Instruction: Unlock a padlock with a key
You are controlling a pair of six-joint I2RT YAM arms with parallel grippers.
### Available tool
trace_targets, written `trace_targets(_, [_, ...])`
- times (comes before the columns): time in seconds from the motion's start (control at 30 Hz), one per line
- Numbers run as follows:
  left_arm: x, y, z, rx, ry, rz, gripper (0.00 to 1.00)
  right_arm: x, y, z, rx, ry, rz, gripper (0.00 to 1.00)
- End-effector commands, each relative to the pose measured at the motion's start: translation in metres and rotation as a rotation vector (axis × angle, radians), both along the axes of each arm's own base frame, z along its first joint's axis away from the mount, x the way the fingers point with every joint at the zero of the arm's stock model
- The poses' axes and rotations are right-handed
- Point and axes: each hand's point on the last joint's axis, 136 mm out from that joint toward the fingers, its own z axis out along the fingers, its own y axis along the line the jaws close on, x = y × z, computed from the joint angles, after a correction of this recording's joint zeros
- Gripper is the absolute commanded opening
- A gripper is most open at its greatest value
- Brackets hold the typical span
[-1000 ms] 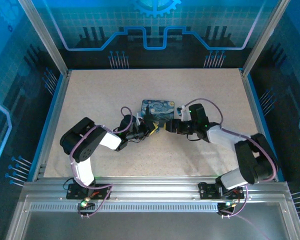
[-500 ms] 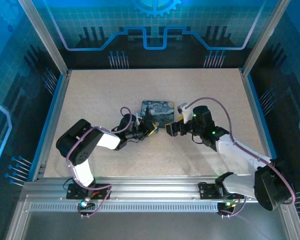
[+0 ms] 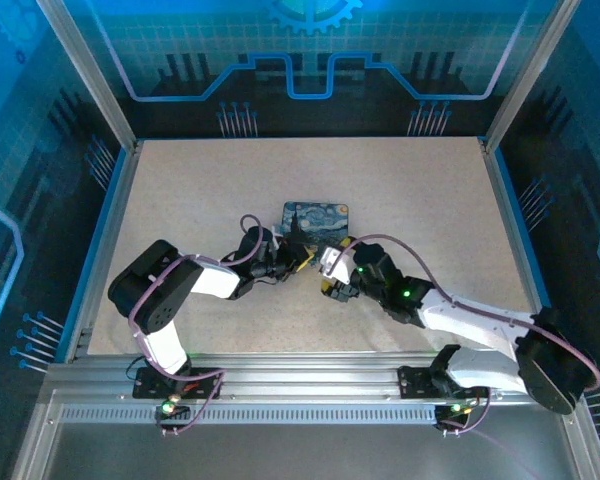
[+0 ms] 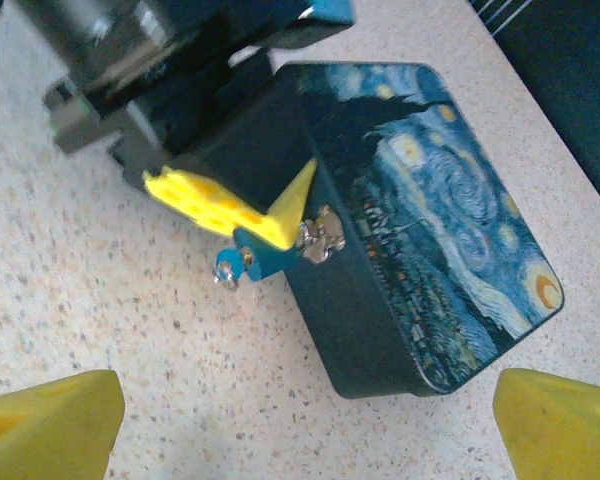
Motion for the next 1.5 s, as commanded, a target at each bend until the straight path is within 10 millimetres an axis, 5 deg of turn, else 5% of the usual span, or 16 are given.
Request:
trace_targets(0.0, [0.003, -0.004, 0.015, -0.030, -0.004, 0.013, 0.00, 0.012, 0.000, -0.002, -0.112, -0.120, 0.021, 0.96])
trace_targets(0.57, [0.003, -0.005, 0.015, -0.072, 0.032, 0.043, 0.00, 0.023, 0.038, -0.020, -0.052, -0.140, 0.104, 0.92])
trace_targets(1.47, [0.004, -0.006, 0.014, -0.088, 0.048, 0.050, 0.00, 0.033, 0.052, -0.036, -0.140, -0.152, 0.088, 0.31])
